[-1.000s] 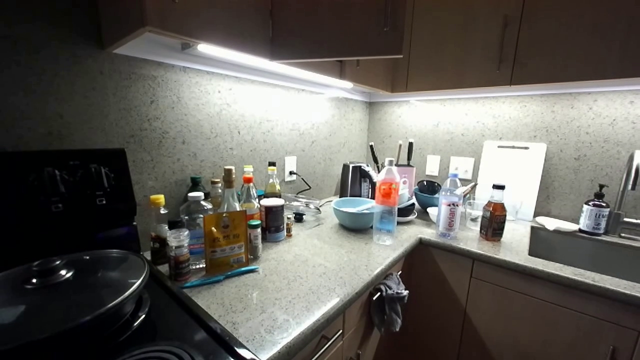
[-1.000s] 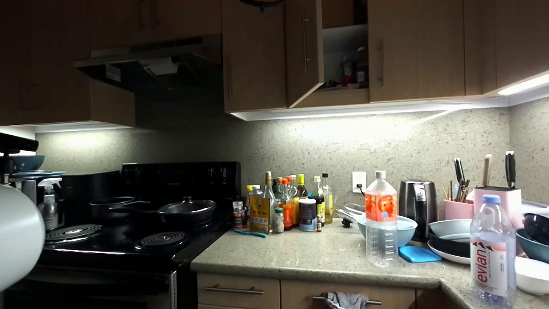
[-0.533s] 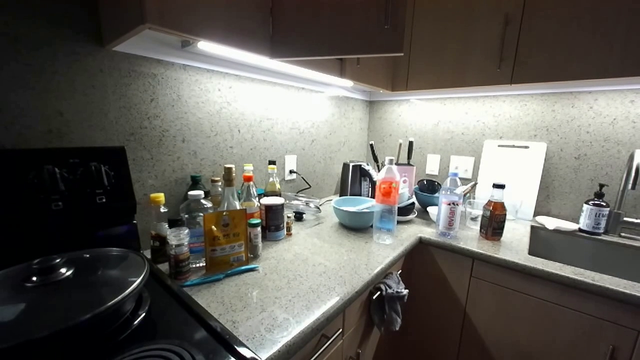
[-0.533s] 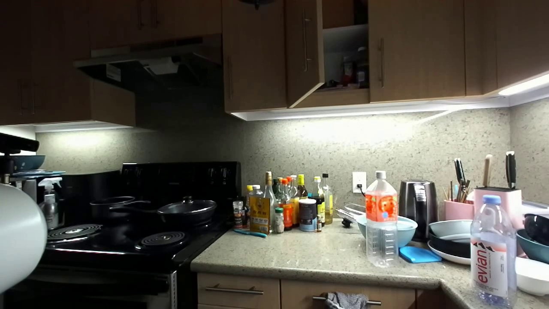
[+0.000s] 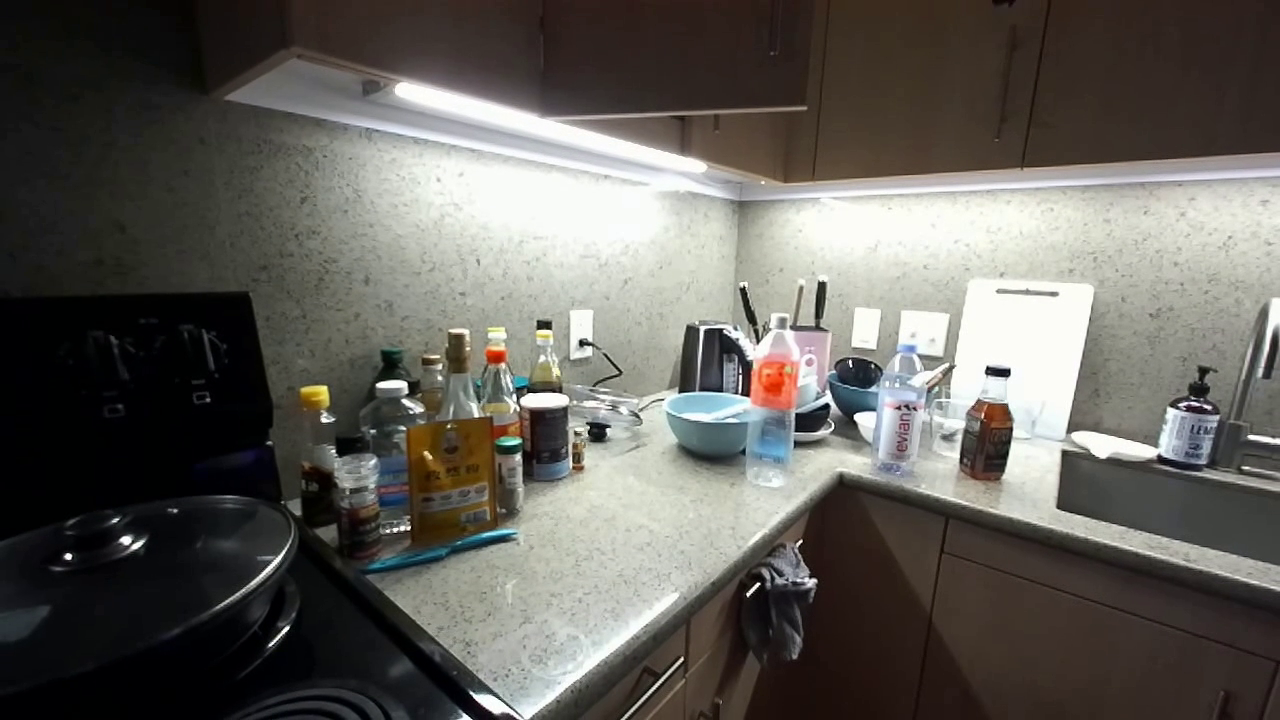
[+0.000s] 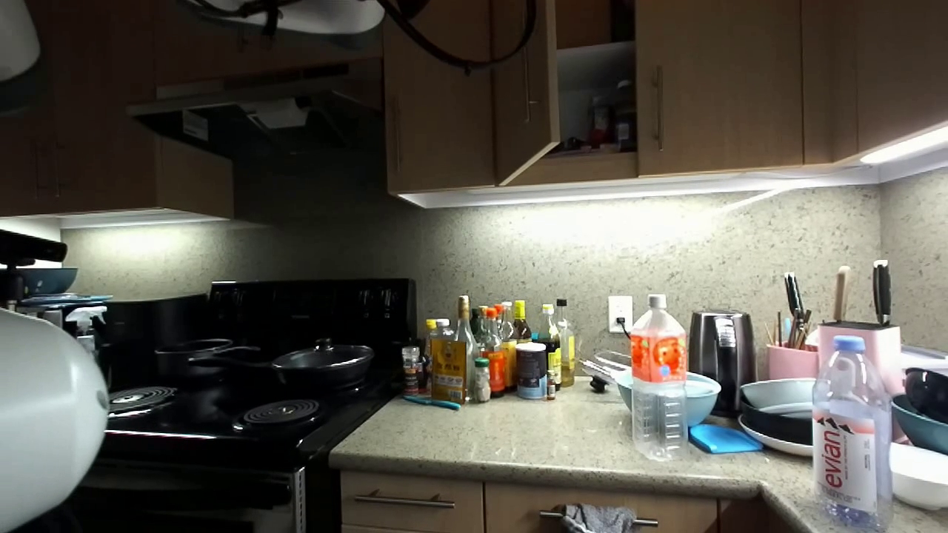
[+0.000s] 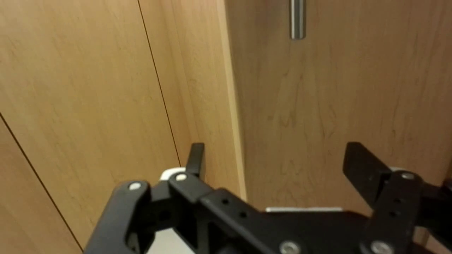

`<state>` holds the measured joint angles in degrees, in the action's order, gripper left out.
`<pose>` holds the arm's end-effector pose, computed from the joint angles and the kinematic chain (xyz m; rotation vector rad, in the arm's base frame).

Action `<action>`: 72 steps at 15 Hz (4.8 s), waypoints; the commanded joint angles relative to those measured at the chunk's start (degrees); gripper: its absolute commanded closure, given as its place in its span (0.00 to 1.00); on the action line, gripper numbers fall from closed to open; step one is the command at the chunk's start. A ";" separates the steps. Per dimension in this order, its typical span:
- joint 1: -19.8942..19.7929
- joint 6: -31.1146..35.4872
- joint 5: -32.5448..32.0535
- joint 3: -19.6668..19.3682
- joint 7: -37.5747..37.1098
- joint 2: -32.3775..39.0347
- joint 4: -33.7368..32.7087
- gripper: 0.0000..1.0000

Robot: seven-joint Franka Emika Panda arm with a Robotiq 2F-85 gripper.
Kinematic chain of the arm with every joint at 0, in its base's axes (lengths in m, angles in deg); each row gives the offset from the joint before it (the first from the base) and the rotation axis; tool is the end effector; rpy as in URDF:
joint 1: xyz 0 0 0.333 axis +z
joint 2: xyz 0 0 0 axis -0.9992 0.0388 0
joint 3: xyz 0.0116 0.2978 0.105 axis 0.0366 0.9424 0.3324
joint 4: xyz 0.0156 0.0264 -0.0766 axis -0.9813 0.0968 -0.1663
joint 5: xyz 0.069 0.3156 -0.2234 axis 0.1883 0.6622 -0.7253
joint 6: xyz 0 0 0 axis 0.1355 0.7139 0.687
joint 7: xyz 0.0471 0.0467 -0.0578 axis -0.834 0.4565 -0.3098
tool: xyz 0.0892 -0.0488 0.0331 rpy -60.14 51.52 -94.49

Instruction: Close the cupboard door

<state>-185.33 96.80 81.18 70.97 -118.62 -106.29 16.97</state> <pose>0.5059 0.0013 0.9102 1.6978 -0.6946 2.0724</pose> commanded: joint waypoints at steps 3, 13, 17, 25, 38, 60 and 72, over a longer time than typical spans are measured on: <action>-4.91 -1.69 0.35 2.95 -2.06 -1.00 -2.10 0.00; -13.52 -1.21 0.55 5.45 -4.62 -4.08 -3.44 0.00; -16.68 -1.91 1.22 7.31 -3.45 -3.76 -4.48 0.00; -11.89 -1.47 1.80 15.48 4.46 5.89 -4.51 0.00; -18.00 -0.02 3.72 12.28 -2.90 -3.42 -5.06 0.00; -27.17 -6.46 4.34 13.17 -4.33 -10.31 -9.37 0.00; -32.70 -5.60 5.33 12.14 -5.88 -14.64 -12.27 0.00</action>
<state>-215.05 91.73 85.01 84.46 -122.49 -118.06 6.34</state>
